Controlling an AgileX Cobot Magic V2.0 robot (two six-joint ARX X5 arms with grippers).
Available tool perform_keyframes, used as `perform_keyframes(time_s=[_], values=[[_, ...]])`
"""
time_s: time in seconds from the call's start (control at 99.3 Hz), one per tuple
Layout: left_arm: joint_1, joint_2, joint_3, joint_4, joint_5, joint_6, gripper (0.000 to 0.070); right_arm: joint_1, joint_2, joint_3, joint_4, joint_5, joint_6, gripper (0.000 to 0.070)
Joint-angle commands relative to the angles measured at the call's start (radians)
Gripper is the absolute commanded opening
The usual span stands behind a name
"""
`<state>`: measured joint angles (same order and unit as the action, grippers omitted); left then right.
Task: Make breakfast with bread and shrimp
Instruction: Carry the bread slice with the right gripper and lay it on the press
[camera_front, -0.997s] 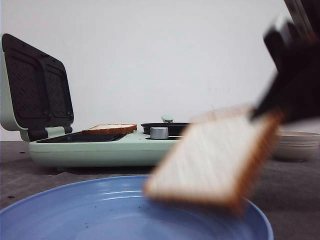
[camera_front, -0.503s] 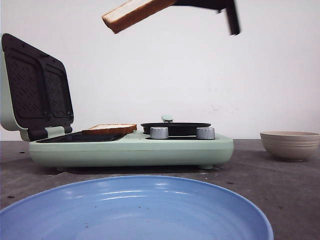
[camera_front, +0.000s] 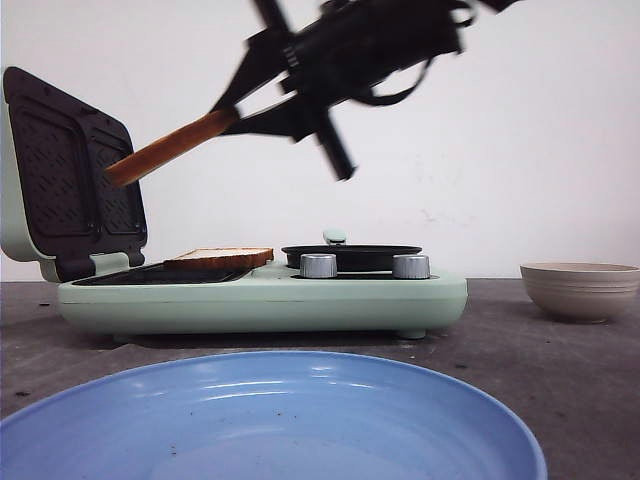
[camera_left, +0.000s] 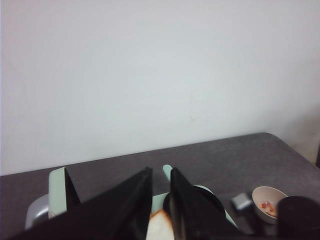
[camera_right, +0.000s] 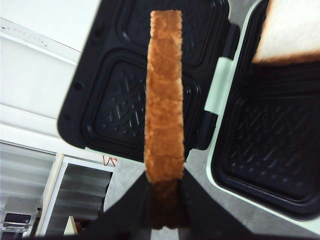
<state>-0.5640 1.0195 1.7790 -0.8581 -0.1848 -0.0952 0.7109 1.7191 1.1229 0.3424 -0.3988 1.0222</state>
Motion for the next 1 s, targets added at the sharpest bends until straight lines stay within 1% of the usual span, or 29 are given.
perform_keyframes(time_s=[0.0,0.141,0.252,0.322,0.483,0.634,0.755,0.896,0.926,0.946,0.986], values=[[-0.014,0.005,0.015,0.006,-0.001,0.003,0.0010,0.024,0.039,0.037,0.021,0.029,0.031,0.0000],[-0.033,0.004,0.015,0.006,-0.001,0.005,0.0010,0.054,0.080,0.045,0.016,0.108,0.073,0.0000],[-0.045,0.004,0.015,0.006,-0.001,0.005,0.0010,0.067,0.091,0.045,0.000,0.169,0.079,0.0000],[-0.054,0.004,0.015,0.006,-0.001,0.005,0.0010,0.073,0.100,0.045,0.002,0.190,0.079,0.0000],[-0.067,0.007,0.015,0.010,-0.001,0.006,0.0010,0.077,0.133,0.046,0.018,0.194,0.106,0.0000],[-0.074,0.008,0.013,0.010,-0.002,0.009,0.0010,0.083,0.172,0.049,0.025,0.190,0.153,0.0000],[-0.079,0.008,0.012,0.009,-0.002,0.009,0.0010,0.085,0.184,0.050,0.030,0.191,0.157,0.0000],[-0.087,0.006,0.008,0.006,-0.002,0.017,0.0010,0.086,0.185,0.051,0.050,0.210,0.157,0.0000],[-0.088,0.006,0.008,0.006,-0.002,0.016,0.0010,0.085,0.185,0.051,0.056,0.210,0.157,0.0011],[-0.089,0.006,0.008,0.006,-0.002,0.016,0.0010,0.085,0.185,0.051,0.060,0.210,0.157,0.0030],[-0.091,0.006,0.008,0.006,-0.002,0.016,0.0010,0.085,0.185,0.051,0.063,0.209,0.158,0.0114]])
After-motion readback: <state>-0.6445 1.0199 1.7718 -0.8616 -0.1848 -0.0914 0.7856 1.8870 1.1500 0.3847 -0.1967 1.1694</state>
